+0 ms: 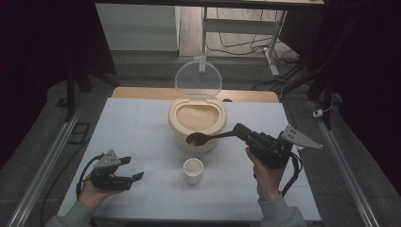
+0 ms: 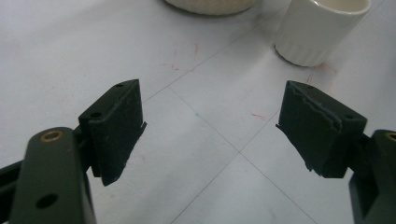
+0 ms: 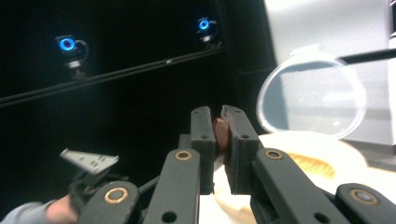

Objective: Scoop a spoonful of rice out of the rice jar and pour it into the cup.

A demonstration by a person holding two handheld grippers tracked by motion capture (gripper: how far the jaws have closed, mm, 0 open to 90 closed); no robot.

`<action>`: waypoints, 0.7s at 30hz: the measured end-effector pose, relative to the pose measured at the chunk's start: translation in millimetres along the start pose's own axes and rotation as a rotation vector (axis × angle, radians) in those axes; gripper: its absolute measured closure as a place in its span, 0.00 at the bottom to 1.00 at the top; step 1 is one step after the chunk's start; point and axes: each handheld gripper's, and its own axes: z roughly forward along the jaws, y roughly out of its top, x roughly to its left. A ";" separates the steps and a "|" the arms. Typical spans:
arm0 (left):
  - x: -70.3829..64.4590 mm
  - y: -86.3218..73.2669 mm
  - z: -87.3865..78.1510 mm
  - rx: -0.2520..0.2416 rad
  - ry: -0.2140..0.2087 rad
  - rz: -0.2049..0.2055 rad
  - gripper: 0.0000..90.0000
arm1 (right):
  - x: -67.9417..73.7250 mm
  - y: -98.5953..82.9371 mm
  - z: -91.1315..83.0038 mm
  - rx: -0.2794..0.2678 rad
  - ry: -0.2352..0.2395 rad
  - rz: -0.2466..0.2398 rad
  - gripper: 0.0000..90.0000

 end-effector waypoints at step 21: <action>2.4 -1.9 0.3 0.012 -0.009 -0.001 0.24 | -35.6 26.7 46.1 0.092 -0.238 -0.108 0.92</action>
